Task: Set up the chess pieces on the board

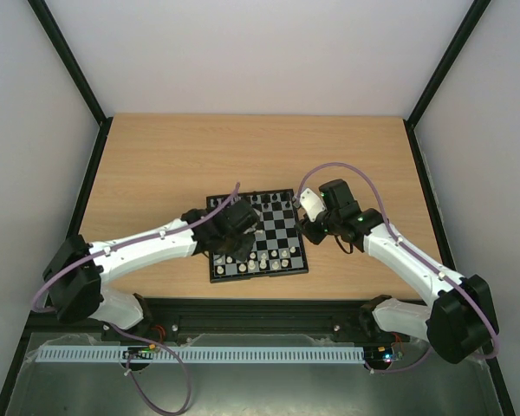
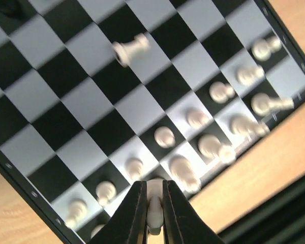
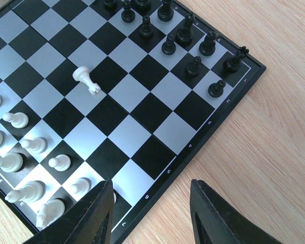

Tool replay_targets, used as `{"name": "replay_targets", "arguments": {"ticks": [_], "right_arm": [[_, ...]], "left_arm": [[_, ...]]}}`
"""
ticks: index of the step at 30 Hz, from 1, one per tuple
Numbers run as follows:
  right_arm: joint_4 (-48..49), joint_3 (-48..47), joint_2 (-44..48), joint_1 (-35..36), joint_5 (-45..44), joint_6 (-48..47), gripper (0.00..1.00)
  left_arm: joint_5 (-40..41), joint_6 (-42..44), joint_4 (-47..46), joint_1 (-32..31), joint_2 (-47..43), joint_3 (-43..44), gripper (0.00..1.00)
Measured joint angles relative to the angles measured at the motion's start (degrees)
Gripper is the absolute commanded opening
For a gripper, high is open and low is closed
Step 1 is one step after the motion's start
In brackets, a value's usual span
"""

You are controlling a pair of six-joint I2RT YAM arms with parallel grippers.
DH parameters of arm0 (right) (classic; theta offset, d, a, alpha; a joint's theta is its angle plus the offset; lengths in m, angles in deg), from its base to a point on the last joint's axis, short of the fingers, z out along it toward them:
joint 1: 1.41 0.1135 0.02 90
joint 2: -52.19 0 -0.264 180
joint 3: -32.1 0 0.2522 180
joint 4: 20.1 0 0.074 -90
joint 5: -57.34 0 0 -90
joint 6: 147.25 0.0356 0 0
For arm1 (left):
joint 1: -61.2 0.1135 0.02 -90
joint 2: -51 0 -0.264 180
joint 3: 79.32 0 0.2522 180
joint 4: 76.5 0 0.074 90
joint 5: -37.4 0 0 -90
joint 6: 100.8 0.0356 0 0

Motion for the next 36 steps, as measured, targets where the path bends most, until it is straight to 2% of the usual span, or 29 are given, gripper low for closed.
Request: {"name": "replay_targets", "arguments": {"ticks": [7,19,28,36], "right_arm": [[0.00,0.02,-0.55,0.00,0.00,-0.02,0.43],[0.00,0.02,-1.55,0.00,0.00,-0.02,0.42],[0.00,0.07,-1.92,0.00,0.00,-0.22,0.42],[-0.02,0.22,-2.34,0.00,0.00,-0.33,0.43]], "left_arm": [[0.24,-1.16,5.25,-5.40,-0.59,-1.92,0.04],[1.11,-3.02,6.80,-5.42,-0.68,-6.34,0.04],[1.16,-2.67,4.20,-5.33,1.66,-6.43,0.02],[0.57,-2.49,1.68,-2.49,2.14,-7.67,0.02]]}}
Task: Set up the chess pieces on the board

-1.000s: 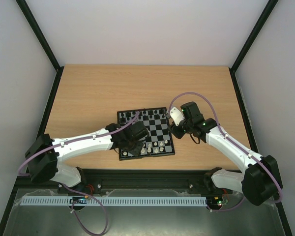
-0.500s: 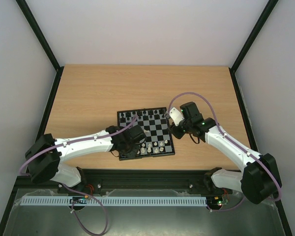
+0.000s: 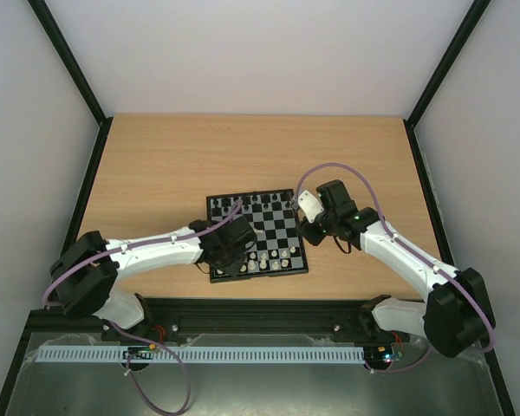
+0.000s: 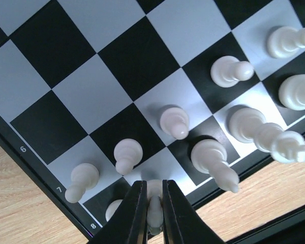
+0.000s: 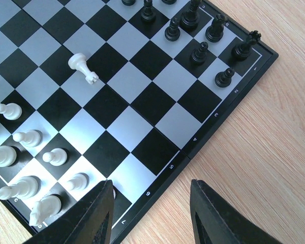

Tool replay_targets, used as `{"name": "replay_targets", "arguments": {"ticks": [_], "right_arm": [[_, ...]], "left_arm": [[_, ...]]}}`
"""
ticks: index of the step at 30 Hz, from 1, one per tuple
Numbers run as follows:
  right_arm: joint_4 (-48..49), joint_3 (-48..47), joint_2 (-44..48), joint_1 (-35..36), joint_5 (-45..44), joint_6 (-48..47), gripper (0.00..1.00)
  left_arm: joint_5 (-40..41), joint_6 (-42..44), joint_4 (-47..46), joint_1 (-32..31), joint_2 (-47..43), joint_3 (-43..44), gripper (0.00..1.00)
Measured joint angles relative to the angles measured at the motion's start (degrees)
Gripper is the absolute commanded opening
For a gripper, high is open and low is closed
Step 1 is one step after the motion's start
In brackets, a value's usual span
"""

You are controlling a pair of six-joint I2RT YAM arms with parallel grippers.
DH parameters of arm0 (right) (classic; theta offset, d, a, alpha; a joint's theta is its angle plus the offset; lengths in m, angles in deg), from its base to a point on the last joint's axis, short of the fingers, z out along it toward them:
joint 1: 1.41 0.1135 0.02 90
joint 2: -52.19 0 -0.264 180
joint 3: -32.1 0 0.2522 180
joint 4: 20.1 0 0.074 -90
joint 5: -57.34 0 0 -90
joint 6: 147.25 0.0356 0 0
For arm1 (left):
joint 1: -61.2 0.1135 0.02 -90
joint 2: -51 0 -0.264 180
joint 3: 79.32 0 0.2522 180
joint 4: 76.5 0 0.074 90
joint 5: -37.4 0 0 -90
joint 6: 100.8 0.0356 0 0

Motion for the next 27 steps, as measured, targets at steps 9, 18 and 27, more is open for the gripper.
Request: {"name": "replay_targets", "arguments": {"ticks": [9,18,27], "right_arm": [[0.02,0.00,-0.09,0.00,-0.02,-0.15,0.42],[0.00,0.00,-0.59,0.00,-0.02,-0.50,0.43],[0.00,0.00,-0.96,0.00,-0.02,-0.92,0.43]], "left_arm": [[-1.68,1.01,-1.99,1.53,0.04,-1.66,0.02],[-2.95,1.09,-2.49,1.53,0.07,-2.45,0.03],[-3.10,1.38,-2.56,1.53,0.04,-2.49,0.22]]}}
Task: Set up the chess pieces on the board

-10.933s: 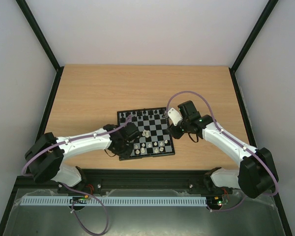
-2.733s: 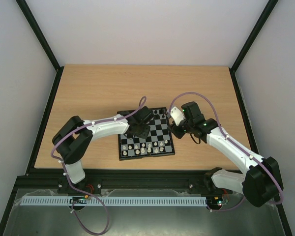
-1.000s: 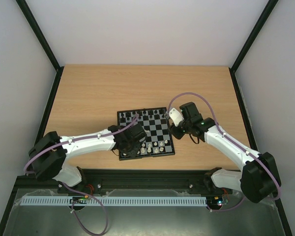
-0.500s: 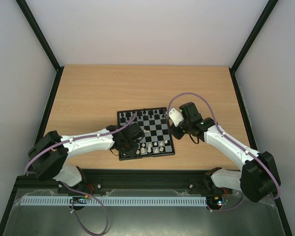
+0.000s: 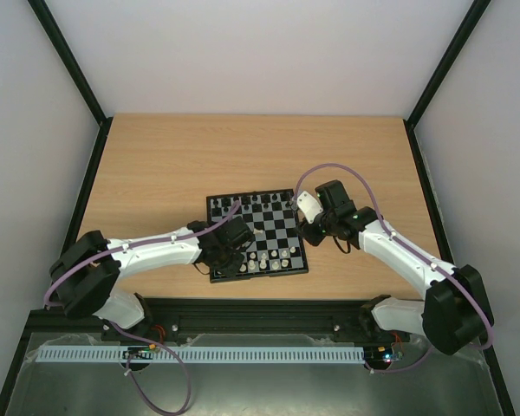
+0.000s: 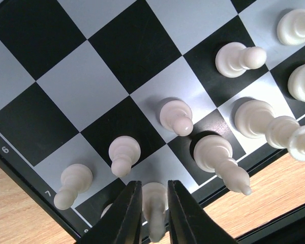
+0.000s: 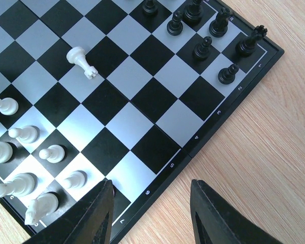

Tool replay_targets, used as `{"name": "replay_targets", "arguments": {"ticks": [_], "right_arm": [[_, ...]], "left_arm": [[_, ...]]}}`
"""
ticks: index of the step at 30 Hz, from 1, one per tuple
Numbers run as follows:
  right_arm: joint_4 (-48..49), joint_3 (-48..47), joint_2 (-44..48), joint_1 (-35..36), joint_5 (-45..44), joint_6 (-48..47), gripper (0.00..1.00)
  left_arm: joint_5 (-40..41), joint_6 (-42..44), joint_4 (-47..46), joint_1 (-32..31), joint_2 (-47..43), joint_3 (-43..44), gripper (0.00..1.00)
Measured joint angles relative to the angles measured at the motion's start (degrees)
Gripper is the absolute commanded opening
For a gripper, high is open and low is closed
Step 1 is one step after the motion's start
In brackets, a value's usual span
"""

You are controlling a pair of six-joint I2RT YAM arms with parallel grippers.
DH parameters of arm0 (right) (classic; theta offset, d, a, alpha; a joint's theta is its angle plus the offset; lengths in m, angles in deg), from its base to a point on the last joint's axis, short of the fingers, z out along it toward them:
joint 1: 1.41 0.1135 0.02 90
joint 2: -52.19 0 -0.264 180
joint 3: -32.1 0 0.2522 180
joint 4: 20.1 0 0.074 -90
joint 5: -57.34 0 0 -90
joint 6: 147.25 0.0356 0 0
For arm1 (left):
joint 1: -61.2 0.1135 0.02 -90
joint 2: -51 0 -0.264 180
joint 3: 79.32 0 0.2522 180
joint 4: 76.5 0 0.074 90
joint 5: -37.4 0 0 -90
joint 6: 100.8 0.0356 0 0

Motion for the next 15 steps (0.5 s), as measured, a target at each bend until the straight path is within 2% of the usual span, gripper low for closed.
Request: {"name": "replay_targets", "arguments": {"ticks": [3,6,11,15], "right_arm": [[0.00,0.00,-0.07,0.00,0.00,-0.02,0.43],[0.00,0.02,-0.07,0.00,0.00,-0.04,0.43],[0.00,0.02,-0.07,0.00,0.02,-0.07,0.43],[0.00,0.02,-0.07,0.00,0.07,-0.07,0.43]], "left_arm": [[-0.15,0.37,0.28,0.00,0.00,0.02,0.39],[-0.17,0.85,0.98,0.11,-0.20,0.24,0.47],[-0.11,2.23,1.99,1.46,-0.92,4.39,0.50],[-0.07,4.15,-0.09,4.98,-0.70,8.98,0.54]]}}
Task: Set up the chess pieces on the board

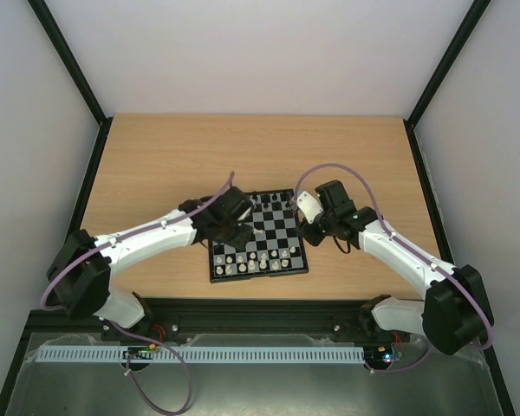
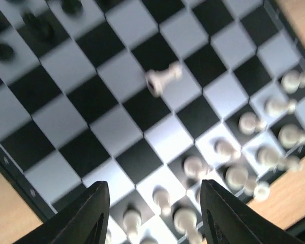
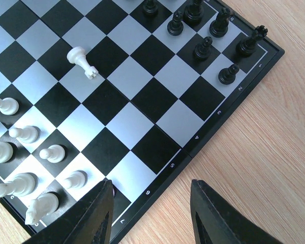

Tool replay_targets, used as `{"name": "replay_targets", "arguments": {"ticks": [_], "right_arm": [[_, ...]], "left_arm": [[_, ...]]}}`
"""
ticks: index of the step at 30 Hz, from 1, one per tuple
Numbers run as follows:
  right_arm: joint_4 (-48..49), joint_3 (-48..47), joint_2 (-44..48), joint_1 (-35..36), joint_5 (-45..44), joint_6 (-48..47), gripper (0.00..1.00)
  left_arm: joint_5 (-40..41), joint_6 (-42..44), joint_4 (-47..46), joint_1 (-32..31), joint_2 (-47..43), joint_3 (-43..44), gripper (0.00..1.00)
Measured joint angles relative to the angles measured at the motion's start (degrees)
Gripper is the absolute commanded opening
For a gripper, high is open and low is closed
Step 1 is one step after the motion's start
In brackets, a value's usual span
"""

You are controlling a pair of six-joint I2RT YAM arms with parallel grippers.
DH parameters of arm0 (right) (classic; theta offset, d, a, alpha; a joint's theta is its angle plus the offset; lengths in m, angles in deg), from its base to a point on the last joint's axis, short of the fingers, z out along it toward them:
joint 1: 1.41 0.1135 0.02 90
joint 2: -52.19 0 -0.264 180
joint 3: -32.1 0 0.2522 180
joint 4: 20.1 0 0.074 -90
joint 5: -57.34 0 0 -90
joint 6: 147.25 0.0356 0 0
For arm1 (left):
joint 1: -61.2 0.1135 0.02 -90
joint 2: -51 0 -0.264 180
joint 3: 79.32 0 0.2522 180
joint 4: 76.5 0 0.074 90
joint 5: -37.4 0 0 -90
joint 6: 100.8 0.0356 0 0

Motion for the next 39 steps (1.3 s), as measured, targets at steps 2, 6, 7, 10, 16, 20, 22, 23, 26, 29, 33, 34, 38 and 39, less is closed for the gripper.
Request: {"name": "replay_targets", "arguments": {"ticks": [2,6,7,10,16,20,22,23,26,29,33,34,38,39], "right_arm": [[0.00,0.00,0.00,0.00,0.02,0.00,0.43],[0.00,0.00,0.00,0.00,0.02,0.00,0.43],[-0.02,0.00,0.00,0.00,0.02,0.00,0.43],[-0.02,0.00,0.00,0.00,0.17,-0.15,0.43],[-0.02,0.00,0.00,0.00,0.94,-0.22,0.43],[-0.02,0.00,-0.26,0.00,1.53,-0.22,0.43],[-0.04,0.00,-0.57,0.00,1.55,-0.22,0.43],[-0.04,0.00,-0.68,0.00,1.53,-0.22,0.43],[-0.04,0.00,-0.76,0.00,1.46,-0.22,0.43],[-0.02,0.00,-1.14,0.00,1.46,-0.22,0.43],[-0.07,0.00,-2.23,0.00,1.46,-0.22,0.43],[-0.07,0.00,-2.45,0.00,1.46,-0.22,0.43],[-0.04,0.00,-2.56,0.00,1.42,-0.22,0.43],[-0.07,0.00,-2.56,0.00,1.40,-0.22,0.43]], "left_arm": [[-0.55,1.25,-2.25,2.19,0.66,1.77,0.55],[-2.54,4.52,-7.37,5.62,3.69,3.76,0.55],[-3.21,5.53,-8.87,6.38,4.98,4.13,0.55],[-5.95,8.63,-13.18,8.00,8.85,4.57,0.55],[-11.37,12.39,-21.11,9.38,15.65,4.85,0.55],[-13.68,13.97,-25.07,9.38,18.51,5.20,0.54],[-14.73,14.71,-26.53,9.38,19.45,5.20,0.54],[-15.06,14.99,-27.06,9.38,19.80,5.20,0.54],[-15.26,15.43,-29.31,8.87,20.24,4.46,0.54],[-14.82,15.69,-31.26,8.11,20.24,2.84,0.54],[-14.27,16.31,-32.02,6.47,20.31,1.62,0.50],[-14.19,16.48,-32.26,6.12,20.35,1.51,0.50],[-13.18,16.76,-32.74,5.01,20.35,0.94,0.49],[-12.83,16.79,-32.76,4.83,20.35,0.61,0.48]]}}
